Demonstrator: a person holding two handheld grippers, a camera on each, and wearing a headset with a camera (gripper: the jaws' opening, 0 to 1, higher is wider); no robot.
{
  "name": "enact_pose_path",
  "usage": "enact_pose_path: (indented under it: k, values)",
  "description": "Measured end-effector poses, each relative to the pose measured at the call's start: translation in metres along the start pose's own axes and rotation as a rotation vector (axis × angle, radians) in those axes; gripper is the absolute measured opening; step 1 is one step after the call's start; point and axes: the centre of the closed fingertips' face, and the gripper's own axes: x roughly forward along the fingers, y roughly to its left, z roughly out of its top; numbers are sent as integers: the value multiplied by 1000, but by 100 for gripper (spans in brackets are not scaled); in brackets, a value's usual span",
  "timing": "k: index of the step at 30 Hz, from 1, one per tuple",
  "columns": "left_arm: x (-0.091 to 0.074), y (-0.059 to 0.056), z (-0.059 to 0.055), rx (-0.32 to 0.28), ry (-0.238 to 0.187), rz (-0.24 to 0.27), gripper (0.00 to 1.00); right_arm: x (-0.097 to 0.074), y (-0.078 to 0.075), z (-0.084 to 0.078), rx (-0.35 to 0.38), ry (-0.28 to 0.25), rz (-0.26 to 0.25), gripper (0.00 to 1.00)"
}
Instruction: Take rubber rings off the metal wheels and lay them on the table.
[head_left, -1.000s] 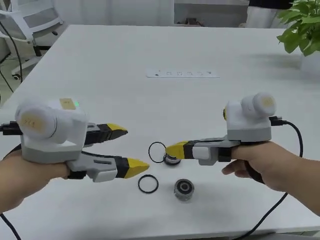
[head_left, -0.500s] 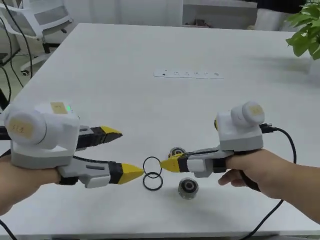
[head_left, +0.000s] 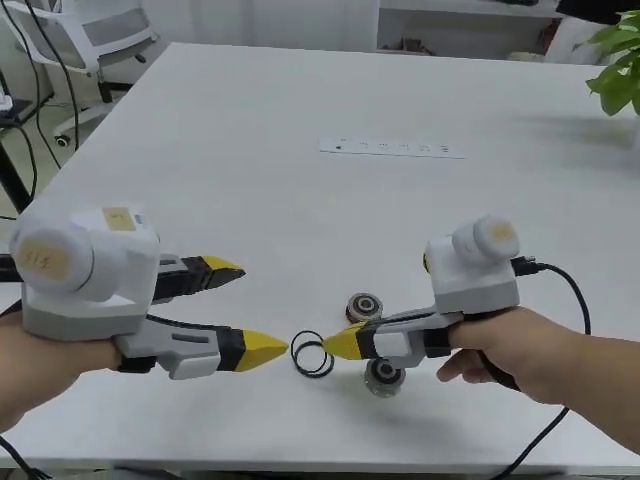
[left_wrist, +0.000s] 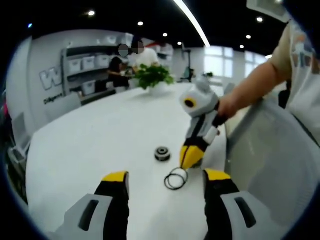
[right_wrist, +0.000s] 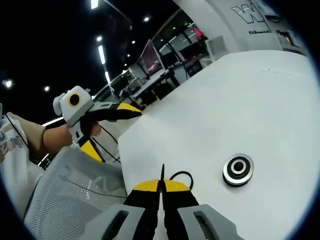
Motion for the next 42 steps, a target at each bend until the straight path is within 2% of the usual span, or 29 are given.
enact_pose_path:
  k: [9, 23, 42]
  values:
    - [1, -4, -6, 14, 22, -10, 60, 4, -4, -2, 5, 9, -6, 0]
    - [0, -2, -9, 2, 31, -10, 60, 3, -13, -7, 8, 22, -37, 0]
    - [4, -4, -12, 1, 49, -28, 59, 4, -25, -12, -31, 50, -86, 0]
